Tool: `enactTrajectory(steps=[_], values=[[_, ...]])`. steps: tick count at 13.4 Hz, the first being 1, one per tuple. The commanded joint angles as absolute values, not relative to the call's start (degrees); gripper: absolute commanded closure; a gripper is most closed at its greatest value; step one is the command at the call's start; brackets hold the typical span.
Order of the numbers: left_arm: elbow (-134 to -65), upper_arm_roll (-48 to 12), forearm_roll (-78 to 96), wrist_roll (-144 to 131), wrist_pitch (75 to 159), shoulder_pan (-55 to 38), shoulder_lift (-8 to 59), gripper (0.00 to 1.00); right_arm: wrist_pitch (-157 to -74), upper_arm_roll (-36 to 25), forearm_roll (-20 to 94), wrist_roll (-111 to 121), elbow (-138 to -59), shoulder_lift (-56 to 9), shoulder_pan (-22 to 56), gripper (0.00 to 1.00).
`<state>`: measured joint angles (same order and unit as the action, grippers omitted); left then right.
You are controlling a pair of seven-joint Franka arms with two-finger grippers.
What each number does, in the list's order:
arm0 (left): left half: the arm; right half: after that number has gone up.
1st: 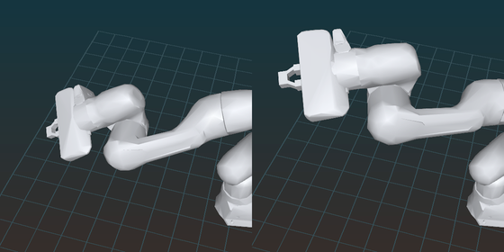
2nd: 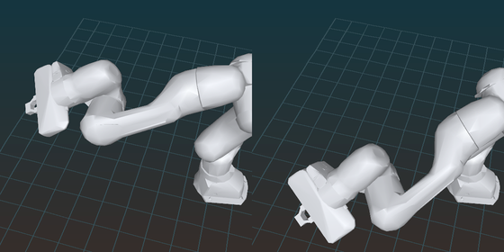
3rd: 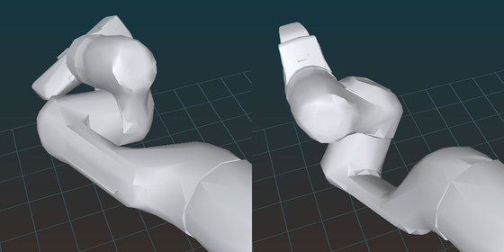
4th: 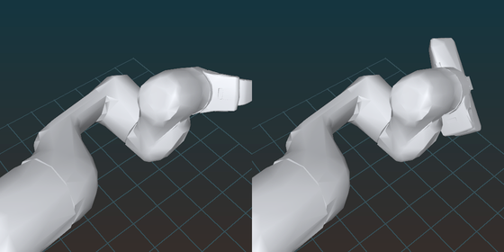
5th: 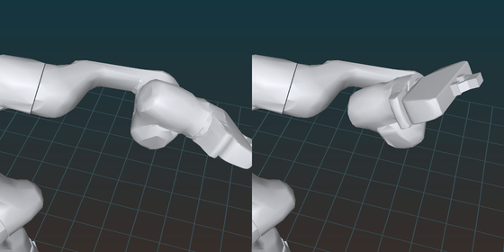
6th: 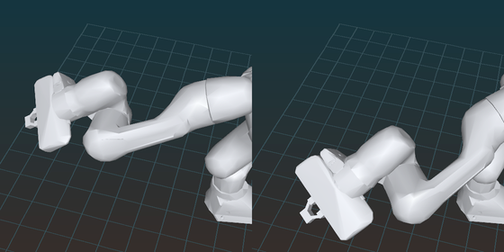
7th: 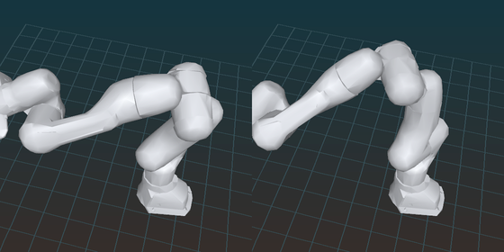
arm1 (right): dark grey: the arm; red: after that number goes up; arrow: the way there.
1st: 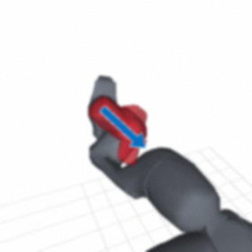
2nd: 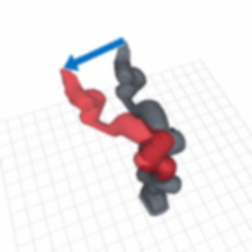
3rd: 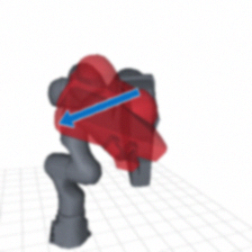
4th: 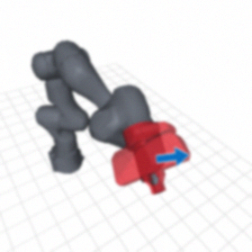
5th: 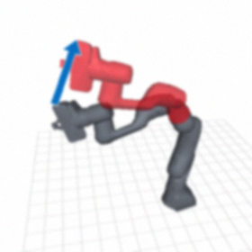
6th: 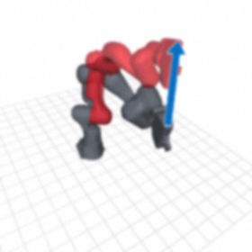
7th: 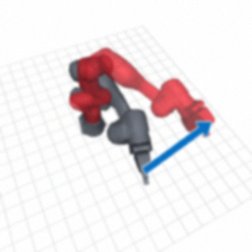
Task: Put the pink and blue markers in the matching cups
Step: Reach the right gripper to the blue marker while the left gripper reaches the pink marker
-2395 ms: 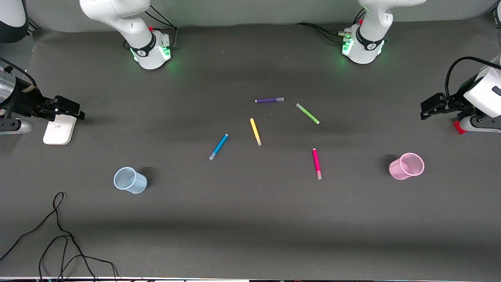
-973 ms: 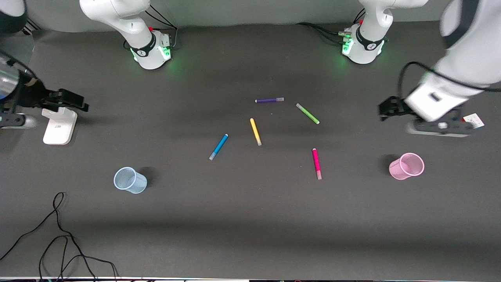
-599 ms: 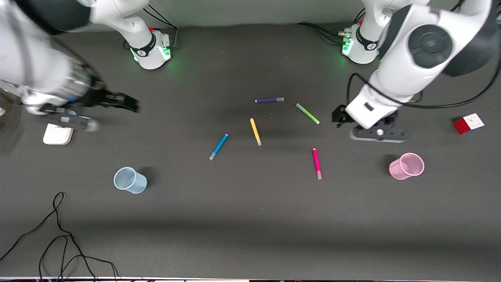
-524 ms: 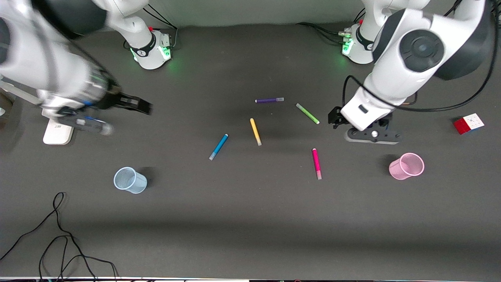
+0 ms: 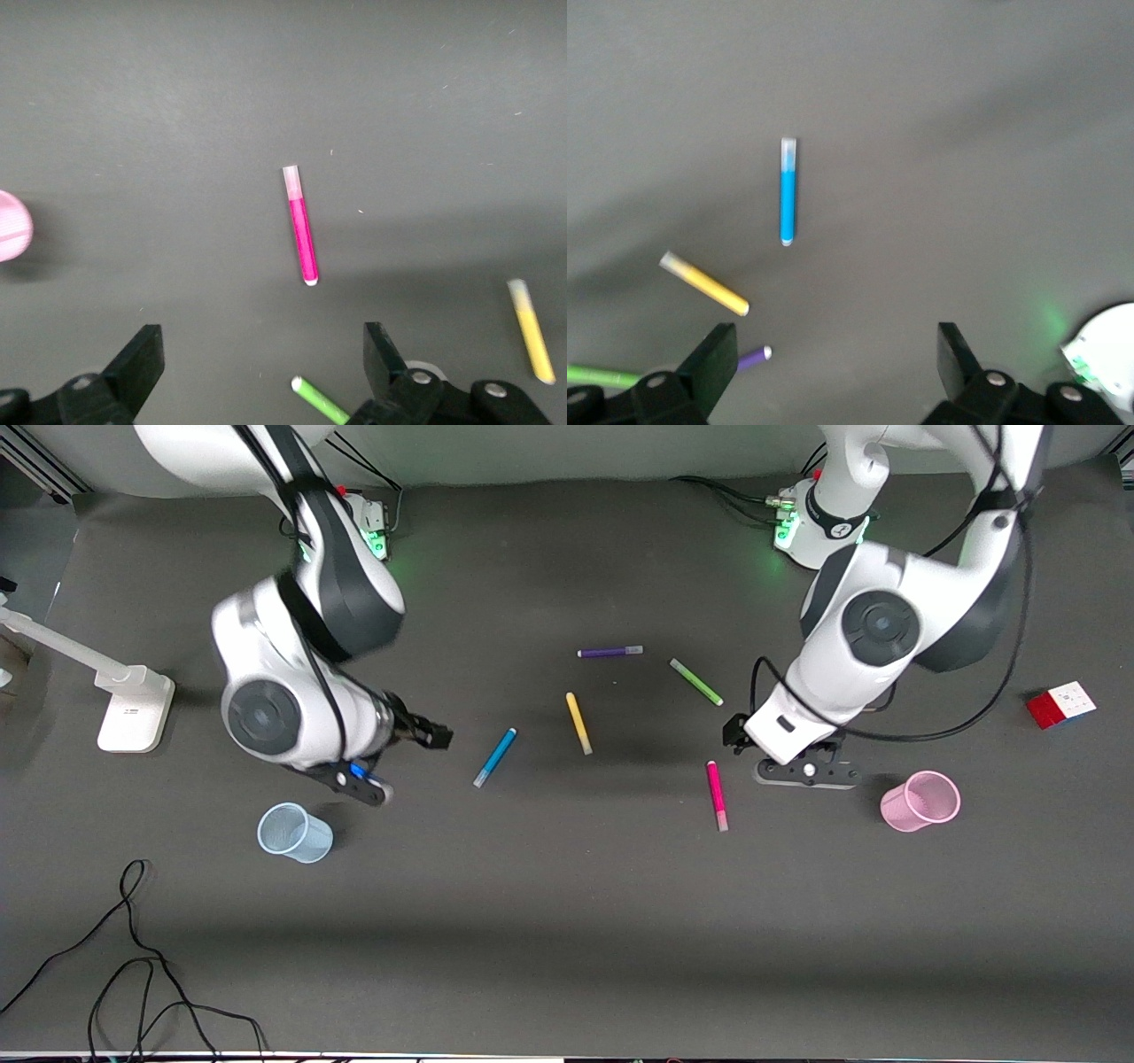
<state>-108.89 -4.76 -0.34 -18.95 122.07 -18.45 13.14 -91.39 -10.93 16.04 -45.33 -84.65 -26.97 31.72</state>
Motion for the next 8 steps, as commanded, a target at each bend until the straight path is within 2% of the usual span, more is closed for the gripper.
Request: enactTrajectory(steps=[1,4,6,8], values=[[-110.7,-4.2,-2.1,-19.7,128.0,-19.9,18.2,0.00,-100.8,-11.2,19.5,-48.8,-92.5,-27.7,33.0,0.00],[-110.8,-4.2,-2.1,-19.9,134.6,-20.3,25.1,0.00,-104.8,-11.2,21.9,-49.8,-93.6,-32.9,33.3,0.00],[-110.8,-4.2,-2.1,-19.9,135.6,-20.3,27.6,0.00,-105.5,-11.2,25.5,-49.7,-93.6,-36.0,33.2,0.00],[-110.8,-4.2,-2.1,-20.0,136.8,-20.4,29.8,0.00,-109.9,-11.2,27.8,-49.8,-93.7,-38.9,33.4,0.00]])
